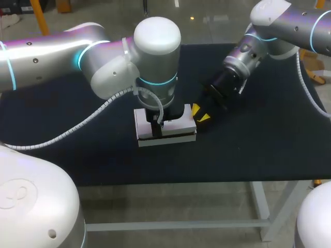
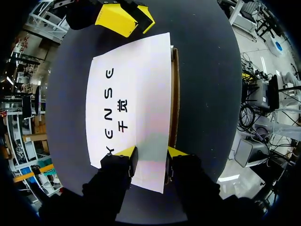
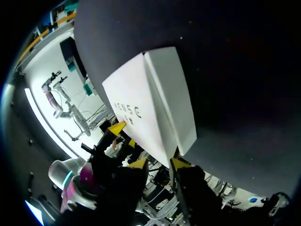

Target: Assemble the packaging by folding the flat box into shape, placing the metal phone stand inside, and closing the box properly

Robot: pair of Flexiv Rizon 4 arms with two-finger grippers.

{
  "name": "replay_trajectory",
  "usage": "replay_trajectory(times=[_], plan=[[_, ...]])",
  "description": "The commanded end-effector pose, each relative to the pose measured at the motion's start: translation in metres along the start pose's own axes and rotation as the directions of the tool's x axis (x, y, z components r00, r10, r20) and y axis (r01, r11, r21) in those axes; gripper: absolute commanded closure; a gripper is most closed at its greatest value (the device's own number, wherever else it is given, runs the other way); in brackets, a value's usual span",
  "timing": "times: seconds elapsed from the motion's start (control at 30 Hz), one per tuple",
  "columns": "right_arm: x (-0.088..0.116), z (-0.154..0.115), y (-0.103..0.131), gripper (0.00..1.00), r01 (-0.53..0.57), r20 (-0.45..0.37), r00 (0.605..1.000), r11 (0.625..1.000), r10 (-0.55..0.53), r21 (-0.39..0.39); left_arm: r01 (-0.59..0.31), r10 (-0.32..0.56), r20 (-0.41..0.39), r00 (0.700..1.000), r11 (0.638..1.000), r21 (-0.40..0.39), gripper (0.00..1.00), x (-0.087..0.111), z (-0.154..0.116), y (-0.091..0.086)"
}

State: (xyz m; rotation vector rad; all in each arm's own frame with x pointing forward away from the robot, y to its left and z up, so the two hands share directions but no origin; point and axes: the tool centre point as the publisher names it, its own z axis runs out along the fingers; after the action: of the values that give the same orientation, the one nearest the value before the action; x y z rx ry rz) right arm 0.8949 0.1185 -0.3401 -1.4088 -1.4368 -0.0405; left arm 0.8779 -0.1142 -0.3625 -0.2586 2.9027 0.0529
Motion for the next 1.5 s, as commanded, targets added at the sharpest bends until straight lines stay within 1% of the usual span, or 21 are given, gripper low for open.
replay_trajectory(times=[0.03,0.1,0.23,0.3,0.4,0.7,1.03,1.23,1.5], plan=[[0.001,0.001,-0.013,0.67,0.025,-0.002,1.0,0.999,-0.026,-0.036,0.002,-0.001,0.003,1.0,1.0,-0.006,0.6,0.004,0.003,-0.001],[0.004,0.002,-0.016,0.67,0.042,-0.002,0.999,0.998,-0.042,-0.046,0.004,-0.004,0.002,1.0,1.0,-0.005,0.6,0.005,0.003,0.0],[0.01,0.005,-0.022,0.72,0.07,0.011,0.998,0.996,-0.07,-0.057,0.01,-0.01,0.0,1.0,1.0,-0.003,0.6,0.004,0.003,0.001],[0.013,0.007,-0.024,0.79,0.081,0.019,0.997,0.995,-0.08,-0.059,0.012,-0.012,-0.001,1.0,1.0,-0.002,0.6,0.004,0.003,0.002],[0.014,0.012,-0.026,1.0,0.092,0.033,0.995,0.994,-0.09,-0.065,0.014,-0.014,-0.001,1.0,1.0,0.0,0.6,0.004,0.002,0.002],[0.009,0.022,-0.021,1.0,0.09,0.049,0.995,0.994,-0.088,-0.054,0.013,-0.013,0.0,1.0,1.0,0.0,0.6,0.004,0.001,0.004],[0.007,0.031,-0.021,1.0,0.098,0.073,0.993,0.994,-0.095,-0.046,0.013,-0.013,-0.002,1.0,1.0,-0.001,0.6,0.005,0.001,0.003],[0.003,0.032,-0.02,1.0,0.104,0.075,0.992,0.993,-0.1,-0.052,0.013,-0.013,-0.004,1.0,1.0,-0.001,0.6,0.006,0.001,0.004],[0.003,0.026,-0.008,1.0,0.1,0.059,0.993,0.994,-0.098,-0.039,0.011,-0.011,-0.005,1.0,1.0,-0.007,0.6,0.007,0.001,0.004]])
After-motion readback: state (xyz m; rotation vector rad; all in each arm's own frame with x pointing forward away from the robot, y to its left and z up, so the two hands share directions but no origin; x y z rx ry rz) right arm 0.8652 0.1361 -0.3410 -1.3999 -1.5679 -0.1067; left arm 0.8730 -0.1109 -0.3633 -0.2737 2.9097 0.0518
